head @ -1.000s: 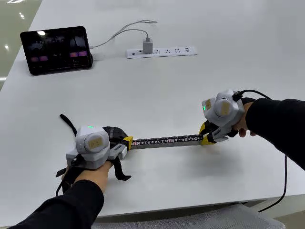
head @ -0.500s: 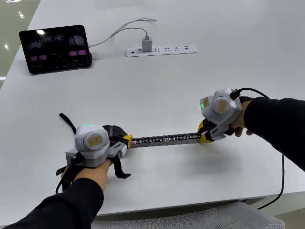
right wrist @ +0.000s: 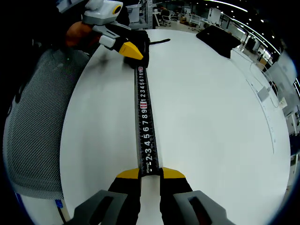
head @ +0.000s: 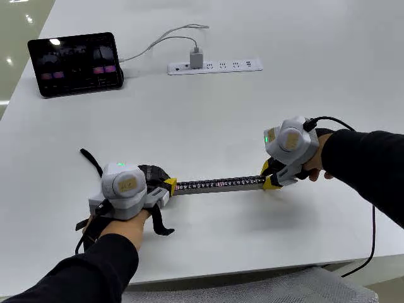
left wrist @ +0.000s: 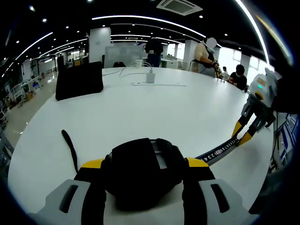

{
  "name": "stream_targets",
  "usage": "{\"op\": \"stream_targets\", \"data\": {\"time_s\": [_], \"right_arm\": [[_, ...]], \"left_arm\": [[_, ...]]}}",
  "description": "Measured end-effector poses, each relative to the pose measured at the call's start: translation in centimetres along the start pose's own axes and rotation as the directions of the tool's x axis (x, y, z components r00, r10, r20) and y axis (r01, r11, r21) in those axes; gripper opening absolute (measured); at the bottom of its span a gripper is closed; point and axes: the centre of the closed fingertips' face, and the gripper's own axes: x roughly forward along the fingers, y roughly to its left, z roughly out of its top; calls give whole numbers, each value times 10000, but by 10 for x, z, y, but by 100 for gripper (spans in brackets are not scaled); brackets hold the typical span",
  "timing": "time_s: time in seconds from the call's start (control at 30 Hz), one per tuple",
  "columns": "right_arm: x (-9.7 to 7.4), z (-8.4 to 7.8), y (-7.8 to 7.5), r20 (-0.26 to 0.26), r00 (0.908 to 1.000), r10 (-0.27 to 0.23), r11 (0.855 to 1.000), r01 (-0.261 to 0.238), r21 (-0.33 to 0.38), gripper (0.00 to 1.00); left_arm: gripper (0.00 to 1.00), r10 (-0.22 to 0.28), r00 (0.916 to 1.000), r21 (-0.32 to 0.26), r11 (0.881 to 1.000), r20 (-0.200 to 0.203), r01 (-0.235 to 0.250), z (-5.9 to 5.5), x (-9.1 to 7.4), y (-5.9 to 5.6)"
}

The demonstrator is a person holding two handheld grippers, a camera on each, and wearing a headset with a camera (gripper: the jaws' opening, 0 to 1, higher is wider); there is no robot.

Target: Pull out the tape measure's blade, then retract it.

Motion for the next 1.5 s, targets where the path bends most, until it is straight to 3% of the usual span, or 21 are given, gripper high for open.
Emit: {"op": "stream_targets", "data": {"time_s": [1.5], "right_arm": [[10, 14, 1, -137, 9999, 40, 9995, -45, -304, 12]], "left_arm": [[61, -21, 9999, 4, 10000, -120, 22, -1, 0, 0]]}}
